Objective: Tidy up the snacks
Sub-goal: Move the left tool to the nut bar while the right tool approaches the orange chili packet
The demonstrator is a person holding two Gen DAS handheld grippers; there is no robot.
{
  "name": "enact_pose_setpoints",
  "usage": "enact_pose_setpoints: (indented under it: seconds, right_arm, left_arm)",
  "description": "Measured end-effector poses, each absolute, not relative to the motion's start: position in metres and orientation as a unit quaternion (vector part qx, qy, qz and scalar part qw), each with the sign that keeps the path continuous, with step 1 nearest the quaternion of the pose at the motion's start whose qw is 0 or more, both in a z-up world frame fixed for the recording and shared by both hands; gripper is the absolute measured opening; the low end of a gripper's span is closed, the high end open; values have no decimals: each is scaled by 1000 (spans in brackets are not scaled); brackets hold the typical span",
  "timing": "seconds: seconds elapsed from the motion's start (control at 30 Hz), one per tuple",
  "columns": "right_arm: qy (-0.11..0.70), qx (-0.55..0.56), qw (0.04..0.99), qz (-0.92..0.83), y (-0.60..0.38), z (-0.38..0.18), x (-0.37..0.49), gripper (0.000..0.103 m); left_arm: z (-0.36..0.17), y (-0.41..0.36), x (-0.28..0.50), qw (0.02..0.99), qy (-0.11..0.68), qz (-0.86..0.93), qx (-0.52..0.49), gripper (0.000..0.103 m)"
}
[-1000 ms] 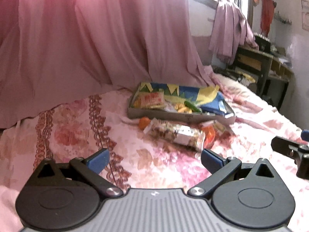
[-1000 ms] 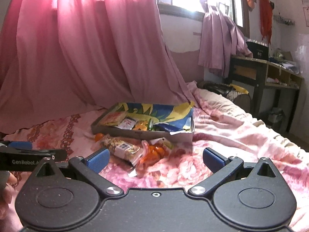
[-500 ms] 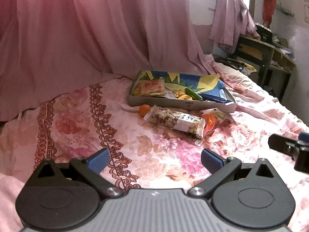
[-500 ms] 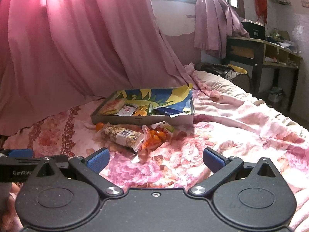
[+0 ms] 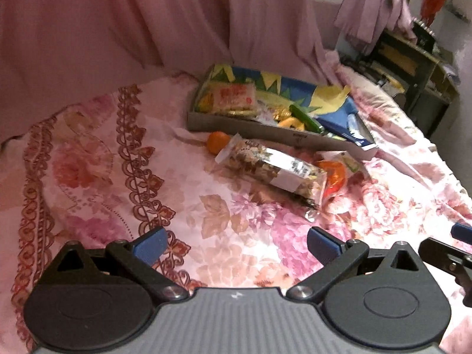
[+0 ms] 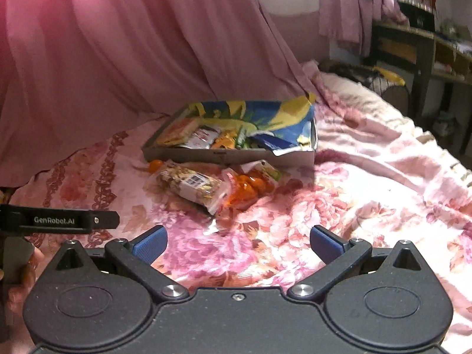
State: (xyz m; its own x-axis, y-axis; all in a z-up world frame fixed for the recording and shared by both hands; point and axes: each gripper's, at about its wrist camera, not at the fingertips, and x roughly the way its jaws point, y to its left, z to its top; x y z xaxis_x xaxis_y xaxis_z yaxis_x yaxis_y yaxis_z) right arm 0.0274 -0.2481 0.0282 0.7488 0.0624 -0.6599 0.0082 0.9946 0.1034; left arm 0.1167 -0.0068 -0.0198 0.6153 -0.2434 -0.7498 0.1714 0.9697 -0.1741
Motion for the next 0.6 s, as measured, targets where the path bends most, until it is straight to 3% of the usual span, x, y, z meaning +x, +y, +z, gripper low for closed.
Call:
enact_pose_setpoints:
  seconds: [0.23, 0.6]
  right_arm:
    - [394, 65, 917, -4, -264, 8, 68, 102]
    - [408, 33, 912, 7, -249, -18, 111, 102]
  left_arm:
    - [-33, -9, 159, 886, 446, -110, -56, 103]
    - [-49, -12, 205, 863, 461, -123, -168, 103]
